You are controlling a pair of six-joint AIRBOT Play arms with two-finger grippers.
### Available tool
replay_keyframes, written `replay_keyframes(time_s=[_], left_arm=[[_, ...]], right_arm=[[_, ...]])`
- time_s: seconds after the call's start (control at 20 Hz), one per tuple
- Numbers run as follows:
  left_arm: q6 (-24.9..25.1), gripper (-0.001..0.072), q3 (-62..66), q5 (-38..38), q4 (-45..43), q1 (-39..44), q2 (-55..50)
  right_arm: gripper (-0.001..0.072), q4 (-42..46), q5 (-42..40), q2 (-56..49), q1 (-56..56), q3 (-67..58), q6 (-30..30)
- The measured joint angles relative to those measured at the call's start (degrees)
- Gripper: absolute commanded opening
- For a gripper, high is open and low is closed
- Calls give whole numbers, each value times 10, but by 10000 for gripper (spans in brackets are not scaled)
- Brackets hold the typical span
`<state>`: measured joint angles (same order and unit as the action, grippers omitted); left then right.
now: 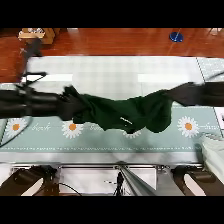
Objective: Fold the shirts.
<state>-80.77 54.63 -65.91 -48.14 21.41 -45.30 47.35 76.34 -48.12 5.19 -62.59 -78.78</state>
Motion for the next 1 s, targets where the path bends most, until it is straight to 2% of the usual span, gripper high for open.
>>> replay_keyframes(time_s=[0.2, 0.35, 0.55, 0.7, 0.75, 0.8, 0.85, 0.9, 0.95, 1.0], left_arm=[[14, 39, -63, 32, -100, -2, -46], [18, 40, -78, 65, -180, -18, -73], [19, 41, -85, 148, -228, -38, -94], [21, 41, -87, 205, -233, -42, -121], [21, 42, -87, 217, -228, -43, -135], [21, 44, -87, 226, -218, -43, -150], [21, 67, -87, 230, -208, -44, -165], [21, 151, -87, 232, -195, -44, -179], [21, 280, -87, 236, -181, -44, -190], [21, 412, -87, 238, -169, -44, -198]], right_arm=[[17, 59, -101, -145, 118, 4, -6], [17, 74, -166, -230, 146, 5, -8], [17, 80, -249, -281, 141, 5, -10], [21, 83, -291, -294, 132, 5, -10], [45, 84, -299, -295, 130, 5, -10], [107, 85, -303, -297, 129, 5, -10], [186, 86, -307, -298, 129, 5, -10], [274, 87, -309, -298, 128, 5, -10], [379, 87, -312, -298, 127, 5, -8], [433, 87, -312, -296, 127, 5, -7]])
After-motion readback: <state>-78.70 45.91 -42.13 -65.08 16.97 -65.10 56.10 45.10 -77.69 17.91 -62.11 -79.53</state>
